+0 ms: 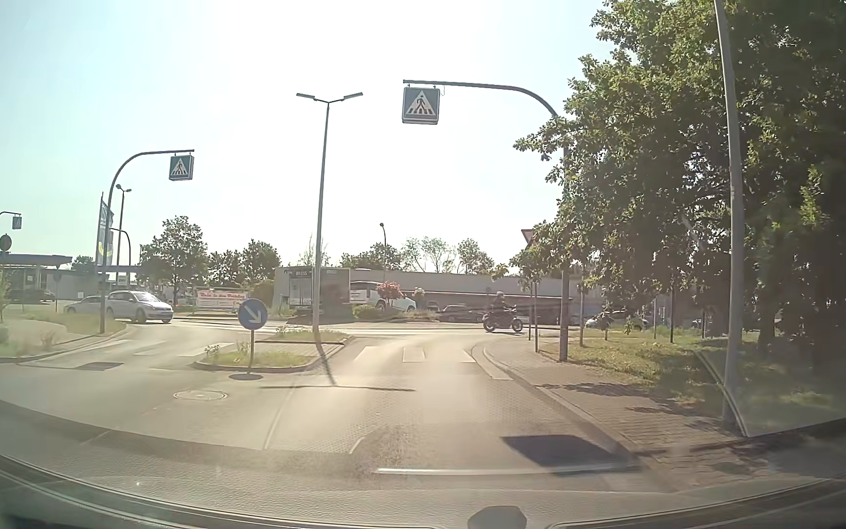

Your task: Follow the waypoints while adhering to traffic rules and regulations

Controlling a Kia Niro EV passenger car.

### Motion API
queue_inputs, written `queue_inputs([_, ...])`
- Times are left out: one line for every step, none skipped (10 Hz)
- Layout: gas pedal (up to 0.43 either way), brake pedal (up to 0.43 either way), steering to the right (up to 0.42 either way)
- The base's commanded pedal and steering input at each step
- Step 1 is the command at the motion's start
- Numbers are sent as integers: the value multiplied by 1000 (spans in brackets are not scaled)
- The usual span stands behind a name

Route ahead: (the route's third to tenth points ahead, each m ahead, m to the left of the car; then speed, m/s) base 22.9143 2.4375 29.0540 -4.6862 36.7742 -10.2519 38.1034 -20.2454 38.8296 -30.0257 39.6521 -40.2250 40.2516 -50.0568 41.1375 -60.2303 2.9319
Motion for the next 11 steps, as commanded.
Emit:
queue_inputs([0,244,-9])
queue_inputs([0,244,-12])
queue_inputs([0,244,-12])
queue_inputs([0,244,-12])
queue_inputs([0,244,-14])
queue_inputs([0,238,-26])
queue_inputs([0,226,-39])
queue_inputs([0,207,-46])
queue_inputs([0,159,-48])
queue_inputs([0,134,-48])
queue_inputs([0,128,-48])
